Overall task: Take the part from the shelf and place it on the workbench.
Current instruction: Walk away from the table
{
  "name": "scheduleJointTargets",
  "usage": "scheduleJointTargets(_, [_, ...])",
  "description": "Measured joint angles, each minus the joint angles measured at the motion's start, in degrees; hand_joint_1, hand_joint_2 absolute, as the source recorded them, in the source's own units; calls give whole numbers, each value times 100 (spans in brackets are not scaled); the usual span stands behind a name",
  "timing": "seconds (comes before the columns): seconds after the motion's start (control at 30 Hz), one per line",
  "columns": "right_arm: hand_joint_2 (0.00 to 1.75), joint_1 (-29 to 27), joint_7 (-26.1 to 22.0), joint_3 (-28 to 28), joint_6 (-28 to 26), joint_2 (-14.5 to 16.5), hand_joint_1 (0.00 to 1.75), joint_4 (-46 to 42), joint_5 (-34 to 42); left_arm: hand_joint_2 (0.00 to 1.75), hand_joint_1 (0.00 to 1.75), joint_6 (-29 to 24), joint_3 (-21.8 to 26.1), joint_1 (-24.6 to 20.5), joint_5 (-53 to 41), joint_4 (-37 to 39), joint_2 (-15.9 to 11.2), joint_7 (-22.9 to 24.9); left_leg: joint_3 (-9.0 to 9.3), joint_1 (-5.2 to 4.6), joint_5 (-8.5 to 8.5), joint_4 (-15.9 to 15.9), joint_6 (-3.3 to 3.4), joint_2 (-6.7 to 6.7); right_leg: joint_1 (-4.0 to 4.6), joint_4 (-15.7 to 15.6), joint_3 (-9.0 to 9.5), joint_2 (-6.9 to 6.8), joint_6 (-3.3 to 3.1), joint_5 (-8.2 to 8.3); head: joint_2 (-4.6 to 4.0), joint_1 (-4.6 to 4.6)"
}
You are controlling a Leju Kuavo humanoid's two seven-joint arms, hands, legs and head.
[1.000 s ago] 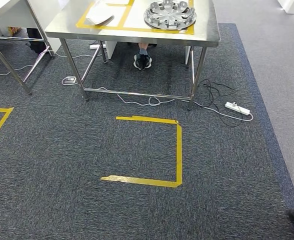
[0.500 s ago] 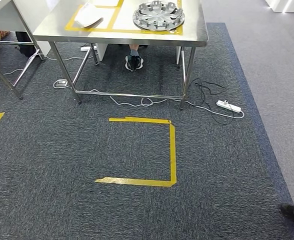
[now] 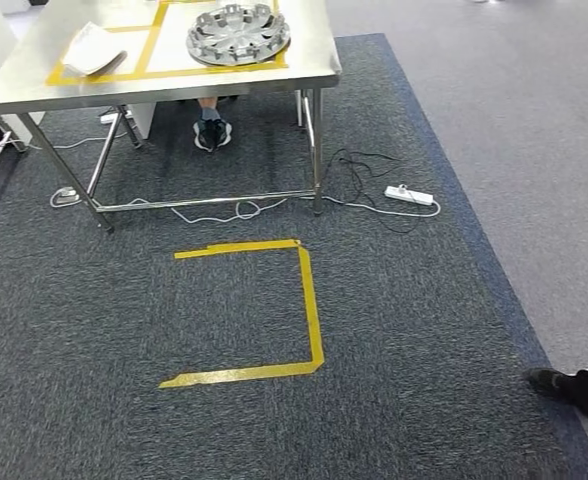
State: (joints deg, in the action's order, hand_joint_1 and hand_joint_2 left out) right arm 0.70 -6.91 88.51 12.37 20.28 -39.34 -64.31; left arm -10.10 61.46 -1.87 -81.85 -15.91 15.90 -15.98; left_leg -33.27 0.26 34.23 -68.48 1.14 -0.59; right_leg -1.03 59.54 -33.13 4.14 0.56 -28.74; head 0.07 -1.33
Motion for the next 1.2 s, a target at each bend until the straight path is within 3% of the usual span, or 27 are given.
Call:
scheduleJointTargets(0.07, [0, 11, 0, -2, -8, -3, 0, 8, -2, 0, 0, 0, 3, -1, 0, -2, -3, 0, 230, -27, -351, 658, 128, -283, 15, 4, 4, 143, 9, 7, 0, -8])
scheduleJointTargets(0.13, [0, 18, 0, -2, -15, -8, 0, 19, -4, 0, 0, 0, 9, -7, 3, -5, -4, 2, 305, -43, -405, 910, 170, -435, -5, -2, -40, 265, 56, 34, 0, 7])
scheduleJointTargets(0.2, [0, 2, 0, 1, -20, -11, 0, 26, -5, 0, 0, 0, 13, -15, 11, -7, 2, 5, 327, -41, -439, 1006, 135, -332, -27, -19, -113, 318, 125, 62, 0, 26])
scheduleJointTargets(0.27, [0, -1, -1, 1, -35, -14, 0, 30, -4, 0, 0, -1, 15, -10, 15, -8, 10, 5, 354, -19, -499, 1104, 129, -179, -13, 184, -257, 50, 172, -89, 0, -1])
scheduleJointTargets(0.33, [0, 29, -2, -1, -46, -20, 0, 33, -3, 0, 0, -1, 17, 13, 16, -9, 14, 5, 357, -22, -518, 1138, 142, 11, -5, 801, -555, -284, 214, -450, 0, -29])
scheduleJointTargets(0.4, [0, 32, -2, -1, -46, -27, 0, 38, -2, 0, 0, 0, 20, 31, 17, -9, 10, 5, 345, -42, -513, 1136, 148, 205, -10, 1394, -814, -373, 257, -683, 0, -32])
scheduleJointTargets(0.43, [0, 18, -2, -1, -46, -30, 0, 42, -1, 0, 0, 0, 21, 31, 17, -9, 9, 5, 341, -50, -509, 1135, 149, 291, -11, 1437, -807, -391, 268, -654, 0, -32])
scheduleJointTargets(0.47, [0, 4, -2, -1, -47, -33, 0, 45, -1, 0, 0, 0, 22, 29, 17, -9, 9, 5, 342, -55, -504, 1134, 146, 373, -10, 1253, -680, -420, 269, -532, 0, -34])
scheduleJointTargets(0.5, [0, -3, -2, -1, -48, -37, 0, 48, -1, 0, 0, 0, 22, 26, 17, -9, 10, 5, 356, -62, -496, 1132, 138, 447, -7, 875, -444, -492, 260, -355, 0, -34])
scheduleJointTargets(0.57, [0, 13, -4, -2, -50, -44, 0, 52, -1, 0, 0, 0, 22, 24, 17, -9, 12, 5, 386, -91, -468, 1121, 98, 569, 18, 116, 17, -737, 190, -137, 0, -27])
scheduleJointTargets(0.63, [0, 27, -8, -2, -52, -47, 0, 56, 0, 0, 0, -1, 22, 17, 17, -9, 10, 5, 417, -117, -452, 1111, 47, 659, 44, -155, 167, -837, 97, -103, 0, -10])
scheduleJointTargets(0.7, [0, 14, -9, 1, -52, -48, 0, 57, 1, 0, 0, -2, 22, 8, 17, -10, 8, 5, 448, -115, -442, 1115, -4, 738, 43, -168, 143, -723, 33, -72, 0, -3])
scheduleJointTargets(0.77, [0, 3, -6, 1, -55, -48, 0, 59, 1, 0, 0, -11, 23, 3, 20, -15, 6, 4, 416, -94, -290, 978, -78, 590, 13, -196, 154, -609, -28, -36, 0, 13])
scheduleJointTargets(0.83, [0, 17, -5, 1, -58, -48, 0, 62, 1, 0, 0, -20, 24, 5, 24, -17, 2, 4, 176, -57, 98, 382, -142, 277, -12, -210, 153, -481, -79, 2, 0, 37])
scheduleJointTargets(0.9, [0, 22, -6, 1, -60, -48, 0, 67, 1, 0, 0, -22, 26, 13, 27, -17, -2, 4, -137, -30, 406, -342, -163, 132, -13, -206, 125, -336, -96, 20, 0, 42])
scheduleJointTargets(0.93, [0, 16, -6, 1, -60, -48, 0, 68, 1, 0, 0, -22, 27, 16, 27, -17, -3, 4, -196, -22, 392, -476, -164, 113, -13, -204, 120, -256, -91, 27, 0, 42])
scheduleJointTargets(0.97, [0, 9, -5, 1, -61, -48, 0, 69, 1, 0, 0, -22, 27, 16, 28, -17, -3, 4, -150, -16, 255, -372, -158, 98, -13, -203, 121, -172, -81, 34, 0, 40])
scheduleJointTargets(1.0, [0, 6, -5, 1, -61, -48, 0, 71, 1, 0, 0, -22, 27, 15, 28, -17, -4, 4, -13, -9, 34, -67, -145, 59, -13, -202, 127, -86, -69, 42, 0, 40])
scheduleJointTargets(1.07, [0, 15, -5, -1, -61, -48, 0, 74, 1, 0, 0, -22, 28, 12, 28, -17, -4, 4, 318, 10, -347, 697, -106, -195, -15, -195, 118, 76, -31, 62, 0, 37])
scheduleJointTargets(1.13, [0, 24, -6, -1, -61, -48, 0, 78, 2, 0, 0, -23, 28, 5, 29, -17, -3, 5, 455, 13, -439, 1067, -74, -392, -24, -191, 61, 208, 43, 99, 0, 35])
scheduleJointTargets(1.2, [0, 6, -7, 1, -62, -48, 0, 81, 3, 0, 0, -23, 30, -5, 32, -17, 3, 5, 449, 5, -449, 1123, -30, -330, -45, -213, -3, 314, 135, 147, 0, 37])
